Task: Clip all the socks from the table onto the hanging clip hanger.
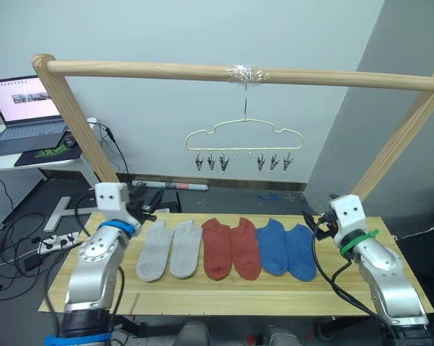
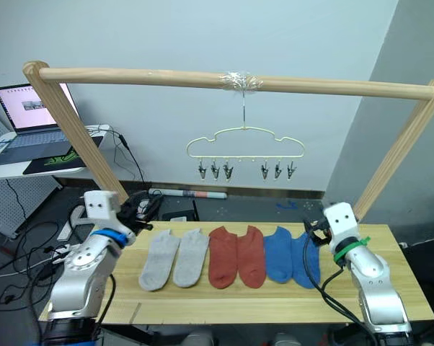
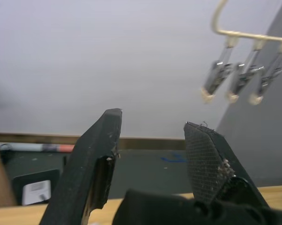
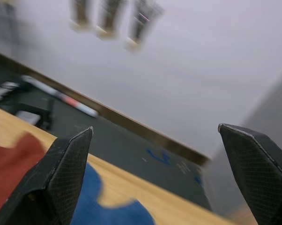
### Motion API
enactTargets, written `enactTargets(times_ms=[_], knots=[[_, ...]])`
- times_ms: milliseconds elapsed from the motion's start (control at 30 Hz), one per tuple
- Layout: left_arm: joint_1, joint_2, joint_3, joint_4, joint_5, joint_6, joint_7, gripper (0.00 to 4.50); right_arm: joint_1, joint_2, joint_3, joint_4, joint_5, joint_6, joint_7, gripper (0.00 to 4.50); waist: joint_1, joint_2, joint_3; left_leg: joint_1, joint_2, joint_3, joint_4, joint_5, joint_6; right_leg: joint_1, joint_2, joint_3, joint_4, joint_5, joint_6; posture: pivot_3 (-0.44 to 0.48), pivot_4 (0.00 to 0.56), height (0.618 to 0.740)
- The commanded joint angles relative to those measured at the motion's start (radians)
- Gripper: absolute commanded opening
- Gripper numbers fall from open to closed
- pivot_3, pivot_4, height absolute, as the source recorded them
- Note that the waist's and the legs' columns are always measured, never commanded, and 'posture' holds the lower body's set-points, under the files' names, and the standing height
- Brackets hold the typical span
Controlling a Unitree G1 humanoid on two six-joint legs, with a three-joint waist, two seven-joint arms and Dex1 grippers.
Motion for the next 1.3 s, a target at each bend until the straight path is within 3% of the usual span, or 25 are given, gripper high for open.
enactTargets(times_ms=[33,167,300,767,1300], knots=[[-0.062,-0.045,-0.057,-0.016,0.039,-0.004,0.036,2.53,-0.069,-0.013,0.033,-0.038,0.012,-0.006,0.048,4.5,-0.002,0.0,0.002,0.0,0.0,0.0,0.0,0.0,0.0,0.0,0.0,0.0,0.0,0.001,0.001,0.199,0.068,0.74],[-0.114,-0.099,-0.088,0.032,0.076,-0.044,0.067,2.53,-0.161,-0.006,0.068,-0.074,0.048,0.036,0.093,4.5,-0.016,0.001,0.005,-0.001,0.0,0.0,0.0,0.0,0.0,0.0,0.0,0.0,0.0,0.004,0.006,0.172,0.073,0.74],[-0.134,-0.142,-0.098,0.072,0.112,-0.08,0.107,1.41,-0.245,0.005,0.089,-0.111,0.086,0.106,0.12,4.5,-0.025,0.002,0.008,-0.001,0.0,-0.001,0.0,0.0,0.0,0.0,0.001,0.0,0.0,0.004,0.006,0.149,0.078,0.74],[-0.255,-0.245,-0.106,0.242,0.212,-0.146,0.255,1.41,-0.365,0.021,0.164,-0.208,0.17,0.252,0.187,4.5,-0.047,0.005,0.034,-0.002,0.0,-0.003,0.001,0.0,0.0,0.0,0.003,0.0,0.0,0.004,0.007,0.116,0.121,0.74],[-0.343,-0.242,-0.097,0.345,0.243,-0.203,0.303,1.41,-0.391,0.013,0.15,-0.214,0.186,0.282,0.175,4.5,-0.073,0.005,0.068,-0.004,0.0,-0.004,0.001,0.0,0.0,-0.001,0.003,-0.001,0.0,0.004,0.008,0.096,0.137,0.74]])
